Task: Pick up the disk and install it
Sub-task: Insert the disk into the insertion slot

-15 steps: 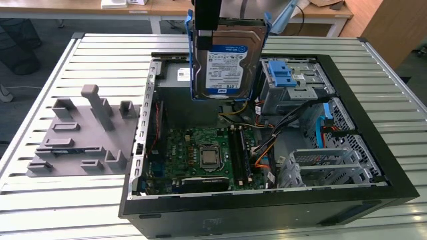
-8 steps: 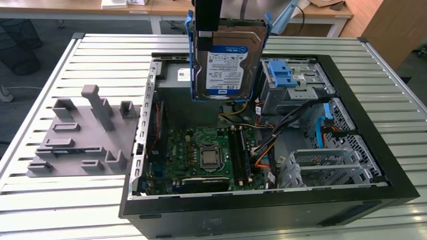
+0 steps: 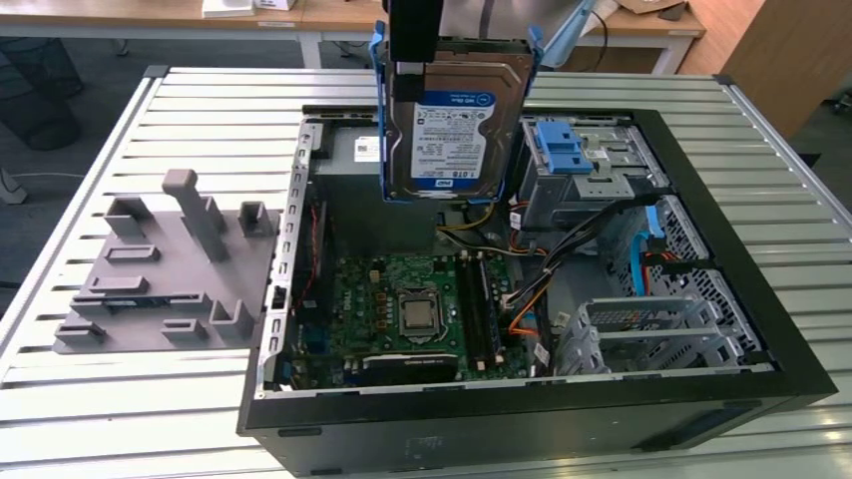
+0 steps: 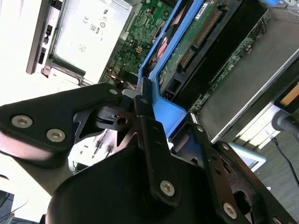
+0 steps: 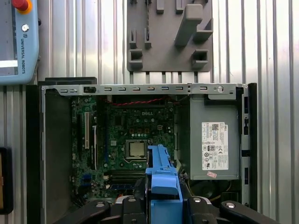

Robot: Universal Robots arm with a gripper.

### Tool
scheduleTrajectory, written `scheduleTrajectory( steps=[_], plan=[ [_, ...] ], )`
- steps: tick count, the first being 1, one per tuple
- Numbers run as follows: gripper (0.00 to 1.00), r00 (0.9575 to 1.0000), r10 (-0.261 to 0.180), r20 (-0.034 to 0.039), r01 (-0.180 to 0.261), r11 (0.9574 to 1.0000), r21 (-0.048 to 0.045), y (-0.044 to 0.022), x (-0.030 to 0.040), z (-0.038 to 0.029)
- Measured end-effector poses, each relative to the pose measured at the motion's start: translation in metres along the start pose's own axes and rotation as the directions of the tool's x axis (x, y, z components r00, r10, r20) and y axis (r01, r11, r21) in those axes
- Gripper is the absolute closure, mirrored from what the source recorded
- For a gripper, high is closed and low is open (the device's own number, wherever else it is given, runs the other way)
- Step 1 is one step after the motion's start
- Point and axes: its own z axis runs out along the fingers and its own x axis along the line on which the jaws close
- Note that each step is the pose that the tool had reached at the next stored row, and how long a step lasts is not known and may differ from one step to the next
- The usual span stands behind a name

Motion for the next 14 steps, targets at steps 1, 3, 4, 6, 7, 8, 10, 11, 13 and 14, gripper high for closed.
scheduleTrajectory(
  steps=[1,3,4,6,7,8,10,11,13,14],
  plan=[
    [0.64,1.0,0.0,0.0001,0.0,1.0,0.0,-0.0001,0.0006,0.0],
    [0.64,1.0,0.0,0.0,0.0,1.0,0.0,-0.0003,0.0037,0.0],
    [0.64,1.0,0.0,-0.0001,0.0,1.0,-0.0001,-0.0004,0.0063,0.0],
    [0.64,1.0,0.0,0.0001,0.0,1.0,0.0001,-0.0007,0.0117,0.0002],
    [0.64,1.0,0.0,0.0002,0.0,1.0,0.0001,-0.0014,0.0129,0.0003],
    [0.64,1.0,0.0,0.0001,0.0,1.0,0.0,-0.0028,0.0134,0.0003],
    [0.64,1.0,0.0,0.0001,0.0,1.0,0.0001,-0.0075,0.0138,0.0005],
    [0.64,1.0,0.0,0.0001,0.0,1.0,0.0,-0.0094,0.0138,0.0005],
    [0.64,1.0,0.0,0.0001,0.0,1.0,0.0,-0.0107,0.0138,0.0005],
    [0.64,1.0,0.0,0.0001,0.0,1.0,0.0,-0.0107,0.0138,0.0005]
  ],
)
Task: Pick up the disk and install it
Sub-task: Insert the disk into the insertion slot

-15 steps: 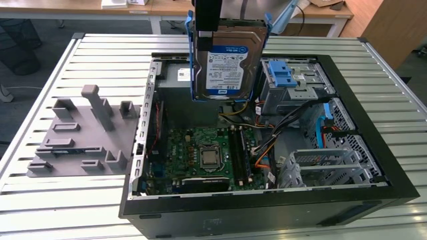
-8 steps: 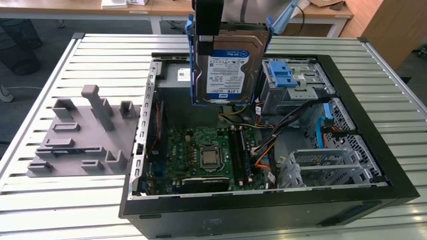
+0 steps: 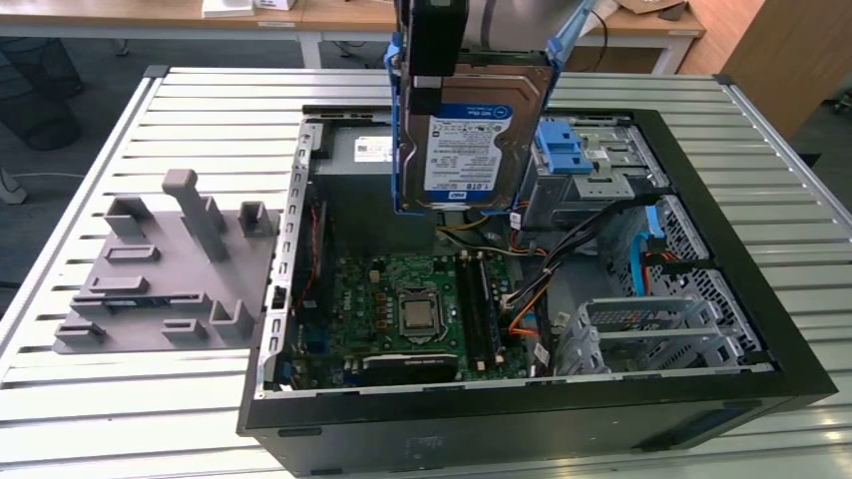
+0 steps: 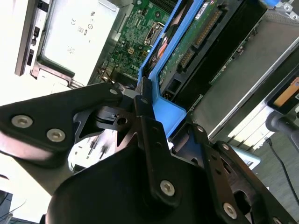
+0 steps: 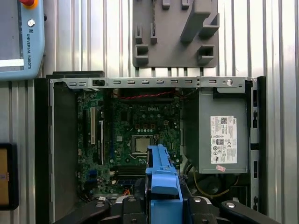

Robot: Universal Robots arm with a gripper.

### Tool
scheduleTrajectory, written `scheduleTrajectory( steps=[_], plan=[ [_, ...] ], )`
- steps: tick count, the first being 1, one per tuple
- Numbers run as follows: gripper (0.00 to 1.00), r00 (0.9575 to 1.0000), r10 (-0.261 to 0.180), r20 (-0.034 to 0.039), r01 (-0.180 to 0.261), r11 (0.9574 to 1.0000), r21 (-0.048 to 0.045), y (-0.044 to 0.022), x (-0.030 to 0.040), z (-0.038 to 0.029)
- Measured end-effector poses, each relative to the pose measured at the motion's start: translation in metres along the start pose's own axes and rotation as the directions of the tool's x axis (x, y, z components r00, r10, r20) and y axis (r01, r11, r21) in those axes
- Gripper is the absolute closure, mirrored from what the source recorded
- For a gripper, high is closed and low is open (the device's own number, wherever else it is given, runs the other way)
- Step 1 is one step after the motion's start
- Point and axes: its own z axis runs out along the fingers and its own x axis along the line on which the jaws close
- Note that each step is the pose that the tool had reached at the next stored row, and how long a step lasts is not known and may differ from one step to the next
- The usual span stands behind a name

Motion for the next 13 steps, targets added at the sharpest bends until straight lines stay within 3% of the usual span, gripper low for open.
scheduleTrajectory(
  steps=[13],
  plan=[
    [0.64,1.0,0.0,0.0,0.0,1.0,0.0,-0.0009,-0.0001,0.0]
  ],
)
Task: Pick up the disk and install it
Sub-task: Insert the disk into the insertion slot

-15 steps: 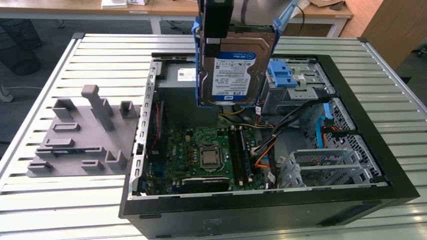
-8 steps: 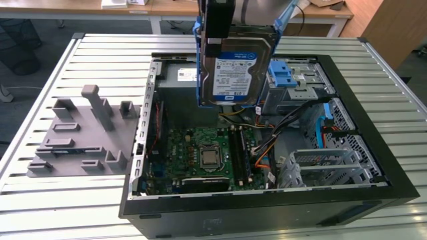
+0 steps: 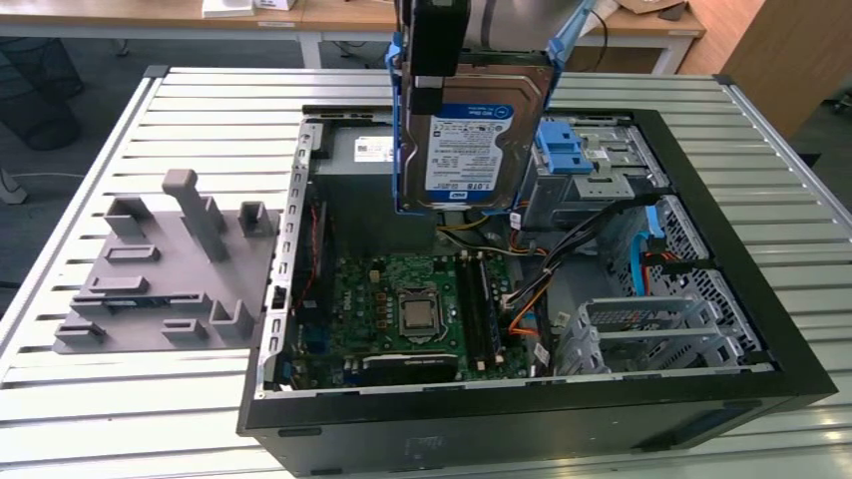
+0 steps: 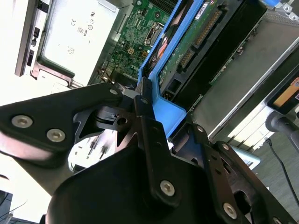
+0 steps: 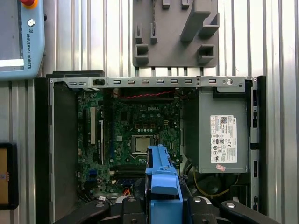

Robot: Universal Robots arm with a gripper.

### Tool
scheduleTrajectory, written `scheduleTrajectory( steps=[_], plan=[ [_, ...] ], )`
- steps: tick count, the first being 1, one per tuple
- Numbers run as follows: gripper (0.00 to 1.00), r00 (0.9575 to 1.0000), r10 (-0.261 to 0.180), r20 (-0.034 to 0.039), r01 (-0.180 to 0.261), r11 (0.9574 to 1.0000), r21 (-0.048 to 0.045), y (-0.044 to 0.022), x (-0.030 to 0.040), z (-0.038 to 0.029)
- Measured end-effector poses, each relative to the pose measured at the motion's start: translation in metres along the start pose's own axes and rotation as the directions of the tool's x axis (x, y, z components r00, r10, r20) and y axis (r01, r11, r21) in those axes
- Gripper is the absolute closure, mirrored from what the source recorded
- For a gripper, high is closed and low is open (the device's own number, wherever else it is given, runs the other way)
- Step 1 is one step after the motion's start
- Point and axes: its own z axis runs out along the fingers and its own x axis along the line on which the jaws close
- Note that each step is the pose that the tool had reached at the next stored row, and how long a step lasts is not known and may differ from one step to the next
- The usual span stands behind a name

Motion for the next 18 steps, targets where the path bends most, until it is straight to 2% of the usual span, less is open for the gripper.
scheduleTrajectory(
  steps=[5,8,12,14,18],
  plan=[
    [0.64,1.0,0.0,0.0,0.0,1.0,0.0,-0.0003,0.0017,0.0],
    [0.64,1.0,0.0,0.0,0.0,1.0,0.0,-0.0004,0.01,0.0],
    [0.64,1.0,0.0,0.0,0.0,1.0,0.0,-0.0012,0.0254,0.0],
    [0.64,1.0,0.0,0.0001,0.0,1.0,0.0,-0.0049,0.0293,0.0001],
    [0.64,1.0,0.0,0.0,0.0,1.0,-0.0007,-0.0223,0.0299,0.0]
  ],
)
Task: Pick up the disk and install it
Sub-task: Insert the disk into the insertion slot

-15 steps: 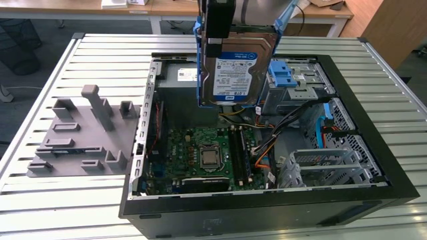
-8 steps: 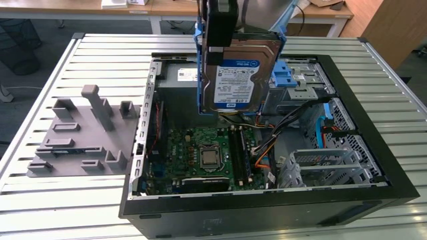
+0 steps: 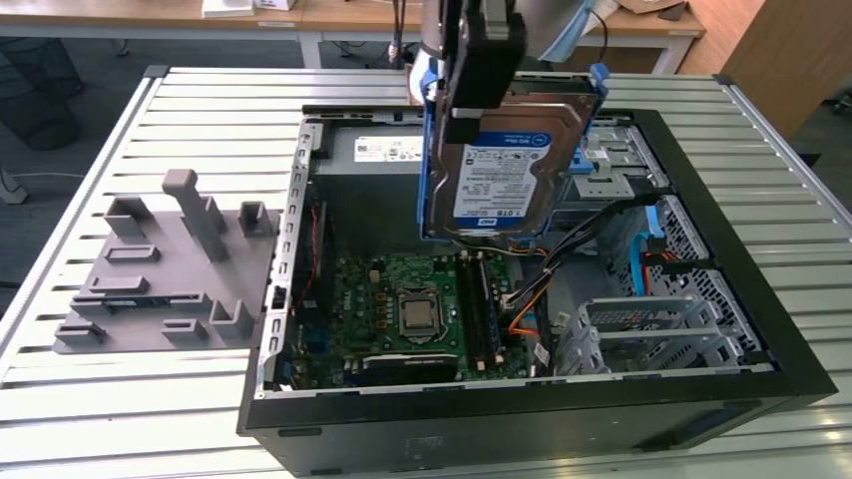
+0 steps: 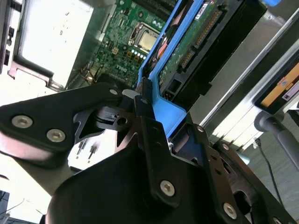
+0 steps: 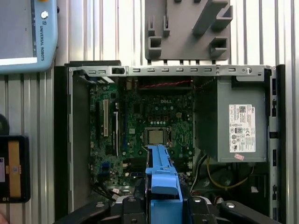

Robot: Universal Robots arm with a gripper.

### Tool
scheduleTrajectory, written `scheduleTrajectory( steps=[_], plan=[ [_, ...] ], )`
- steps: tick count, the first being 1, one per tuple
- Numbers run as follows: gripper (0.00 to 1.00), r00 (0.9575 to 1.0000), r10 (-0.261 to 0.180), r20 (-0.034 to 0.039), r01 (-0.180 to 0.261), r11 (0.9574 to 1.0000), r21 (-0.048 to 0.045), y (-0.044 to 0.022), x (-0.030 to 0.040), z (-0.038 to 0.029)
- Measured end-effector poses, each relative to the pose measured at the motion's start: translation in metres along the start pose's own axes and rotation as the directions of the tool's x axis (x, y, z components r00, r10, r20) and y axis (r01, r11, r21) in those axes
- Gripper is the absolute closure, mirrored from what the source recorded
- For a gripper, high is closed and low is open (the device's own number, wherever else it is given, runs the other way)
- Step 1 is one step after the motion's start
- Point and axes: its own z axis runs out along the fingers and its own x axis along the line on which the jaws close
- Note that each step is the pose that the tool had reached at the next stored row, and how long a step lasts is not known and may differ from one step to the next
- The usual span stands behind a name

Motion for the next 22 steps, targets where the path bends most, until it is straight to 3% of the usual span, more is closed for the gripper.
scheduleTrajectory(
  steps=[2,5,17,22],
  plan=[
    [0.64,1.0,0.0,-0.0001,0.0,1.0,-0.0003,-0.0073,0.0002,-0.0001],
    [0.64,1.0,0.0,0.0001,0.0,1.0,-0.0002,-0.0094,0.0041,0.0],
    [0.64,1.0,0.0,-0.0002,0.0,1.0,-0.0003,-0.0118,0.0468,0.0014],
    [0.64,1.0,0.0,0.0001,0.0,1.0,-0.0002,-0.0266,0.0497,0.0018]
  ],
)
